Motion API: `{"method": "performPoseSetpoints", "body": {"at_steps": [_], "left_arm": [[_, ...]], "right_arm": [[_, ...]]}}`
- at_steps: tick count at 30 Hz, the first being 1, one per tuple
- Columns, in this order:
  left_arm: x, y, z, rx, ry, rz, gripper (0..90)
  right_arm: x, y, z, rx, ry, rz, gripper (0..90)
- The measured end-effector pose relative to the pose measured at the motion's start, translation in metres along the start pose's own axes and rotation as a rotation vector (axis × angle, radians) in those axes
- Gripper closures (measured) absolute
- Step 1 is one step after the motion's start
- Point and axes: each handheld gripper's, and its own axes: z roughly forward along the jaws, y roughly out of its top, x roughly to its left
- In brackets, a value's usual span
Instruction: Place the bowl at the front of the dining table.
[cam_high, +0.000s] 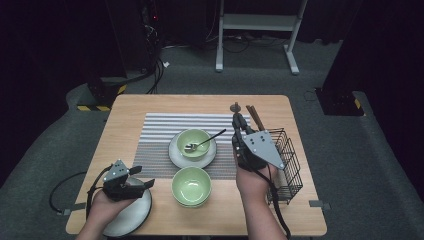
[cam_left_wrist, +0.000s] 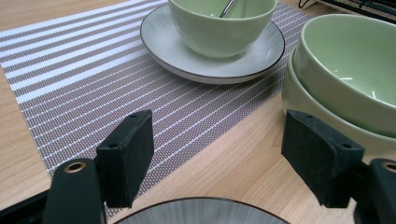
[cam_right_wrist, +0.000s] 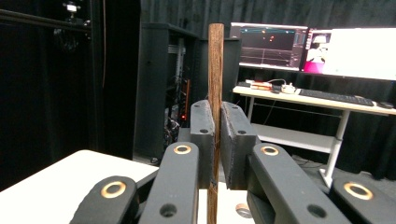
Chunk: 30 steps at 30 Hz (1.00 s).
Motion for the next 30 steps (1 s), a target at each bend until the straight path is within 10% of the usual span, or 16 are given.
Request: {"method": "performPoseSetpoints", "body": {"at_steps": [30], "left_arm": [[-0.025, 0.011, 0.009, -0.048, -0.069, 0.058, 21.4]], "right_arm": [[0.026, -0.010, -0.008, -0.028, 0.118, 0.049, 84.2]]}}
